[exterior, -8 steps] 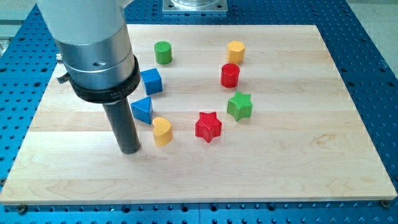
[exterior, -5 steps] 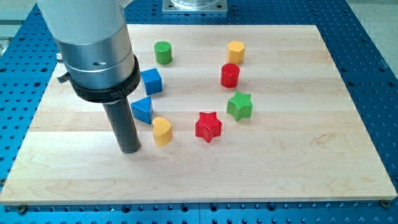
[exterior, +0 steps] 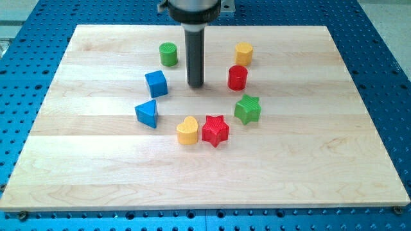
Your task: Slide the yellow hexagon to the top right corner of the board
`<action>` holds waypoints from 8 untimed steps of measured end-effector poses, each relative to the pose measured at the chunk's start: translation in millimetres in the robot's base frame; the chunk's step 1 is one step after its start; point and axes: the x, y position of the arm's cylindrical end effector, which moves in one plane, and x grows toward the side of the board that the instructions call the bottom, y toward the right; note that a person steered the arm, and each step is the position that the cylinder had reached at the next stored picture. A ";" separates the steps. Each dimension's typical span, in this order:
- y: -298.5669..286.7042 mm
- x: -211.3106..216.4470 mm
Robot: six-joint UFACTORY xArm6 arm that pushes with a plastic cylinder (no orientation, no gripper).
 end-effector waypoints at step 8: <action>120.3 -14.6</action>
